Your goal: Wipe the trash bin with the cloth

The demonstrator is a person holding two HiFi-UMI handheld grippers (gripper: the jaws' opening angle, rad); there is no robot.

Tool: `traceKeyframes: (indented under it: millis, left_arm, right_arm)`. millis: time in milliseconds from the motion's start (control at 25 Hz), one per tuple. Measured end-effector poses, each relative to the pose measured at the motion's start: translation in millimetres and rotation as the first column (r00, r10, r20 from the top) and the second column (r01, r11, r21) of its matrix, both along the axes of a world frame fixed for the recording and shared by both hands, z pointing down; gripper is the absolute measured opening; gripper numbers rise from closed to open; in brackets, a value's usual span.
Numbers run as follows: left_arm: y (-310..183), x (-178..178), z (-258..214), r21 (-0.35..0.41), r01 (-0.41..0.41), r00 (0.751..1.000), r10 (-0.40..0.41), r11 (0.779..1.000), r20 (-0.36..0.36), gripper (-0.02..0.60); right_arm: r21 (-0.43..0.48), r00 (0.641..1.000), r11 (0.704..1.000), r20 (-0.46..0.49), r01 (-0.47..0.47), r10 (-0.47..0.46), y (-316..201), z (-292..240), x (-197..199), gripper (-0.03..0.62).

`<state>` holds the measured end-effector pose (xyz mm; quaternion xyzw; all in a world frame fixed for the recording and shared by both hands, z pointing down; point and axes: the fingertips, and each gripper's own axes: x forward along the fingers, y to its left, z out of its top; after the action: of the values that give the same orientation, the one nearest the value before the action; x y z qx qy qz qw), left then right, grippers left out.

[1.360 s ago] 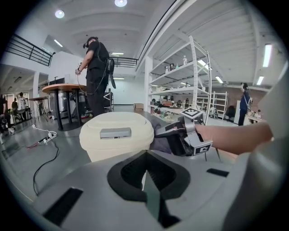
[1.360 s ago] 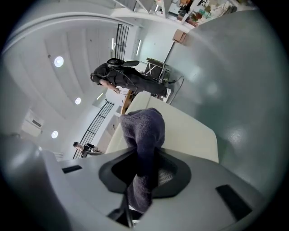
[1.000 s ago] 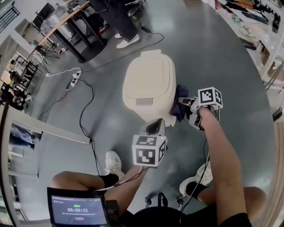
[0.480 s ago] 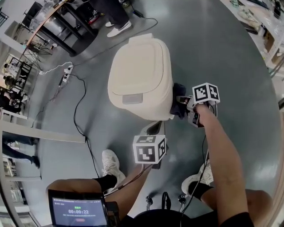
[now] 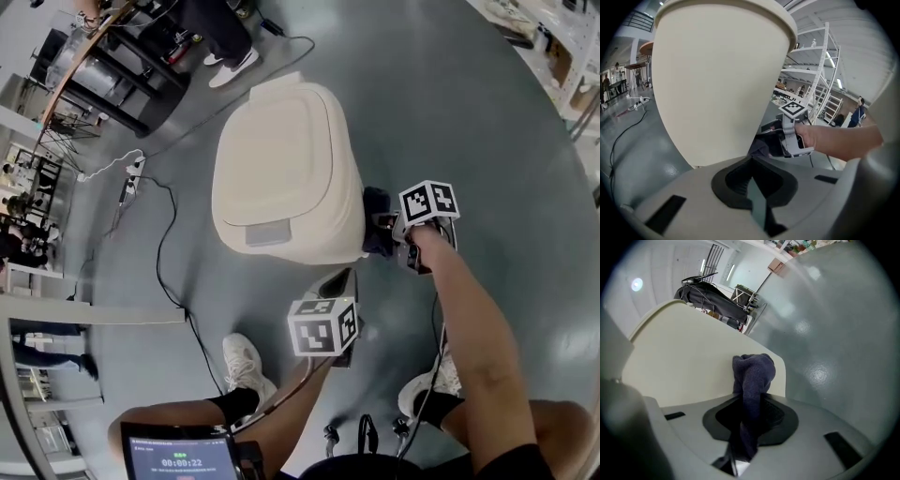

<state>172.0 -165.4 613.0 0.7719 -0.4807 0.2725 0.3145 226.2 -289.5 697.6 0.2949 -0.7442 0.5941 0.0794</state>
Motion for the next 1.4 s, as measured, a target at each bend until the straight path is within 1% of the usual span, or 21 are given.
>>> traceKeyframes:
  millis: [80,160,240,320,360,440,560,680,800,880,1000,1120,1400]
  left_arm:
    - [-1,0,4,0.003,-0.005,1.000,0.005,1.000,0.007,-0.003]
    - [-2,-4,4,-0.007,-0.003,1.000,0.003,1.000,0.027,-0.002]
    - [-3,-8,0,-0.017,0.007,0.998,-0.006,1.000,0.055,-0.003]
    - [-3,-8,-9,-0.012,0.013,0.998,-0.012,1.000,0.068,-0.003]
    - [-3,-4,-15,-0.007,0.011,0.997,-0.010,1.000,0.071,-0.002]
    - [-3,3,-29,0.011,-0.004,0.996,0.003,1.000,0.086,-0.002]
    - [-7,11,-49,0.058,-0.033,0.993,0.026,0.998,0.113,-0.003]
    - [-5,19,-75,0.091,-0.038,0.996,0.030,0.995,0.083,-0.003]
    - [-4,25,-95,0.127,-0.050,0.997,0.042,0.991,0.061,-0.002]
    - [-6,26,-98,0.139,-0.057,0.997,0.049,0.989,0.059,-0.002]
    - [-13,25,-89,0.152,-0.056,0.997,0.047,0.987,0.063,-0.002]
    - [-14,24,-74,0.166,-0.060,0.995,0.047,0.984,0.087,-0.003]
    - [-8,23,-41,0.089,-0.071,0.995,0.064,0.994,0.076,-0.003]
  right_arm:
    - [0.014,1.000,1.000,-0.013,0.003,-0.002,-2,-4,3,0.074]
    - [0.045,1.000,0.999,-0.003,-0.002,0.002,-7,-15,6,0.074]
    - [0.070,0.998,0.997,0.051,-0.024,0.020,-12,-36,8,0.074]
    - [0.090,0.993,0.995,0.110,-0.043,0.033,-17,-65,14,0.074]
    - [0.107,0.992,0.993,0.124,-0.044,0.031,-20,-81,17,0.074]
    - [0.154,0.993,0.988,0.118,-0.030,0.012,-27,-111,25,0.074]
    - [0.211,0.992,0.977,0.121,0.001,-0.027,-39,-150,29,0.074]
    - [0.236,0.991,0.972,0.125,0.014,-0.045,-41,-185,32,0.074]
    - [0.249,0.988,0.968,0.143,0.020,-0.057,-43,-205,29,0.074]
    - [0.256,0.985,0.966,0.154,0.036,-0.078,-47,-207,22,0.074]
    - [0.243,0.990,0.969,0.112,0.052,-0.081,-58,-188,16,0.074]
    - [0.218,0.994,0.974,0.078,0.062,-0.080,-64,-162,12,0.074]
    - [0.160,0.998,0.986,0.032,0.050,-0.055,-68,-115,6,0.074]
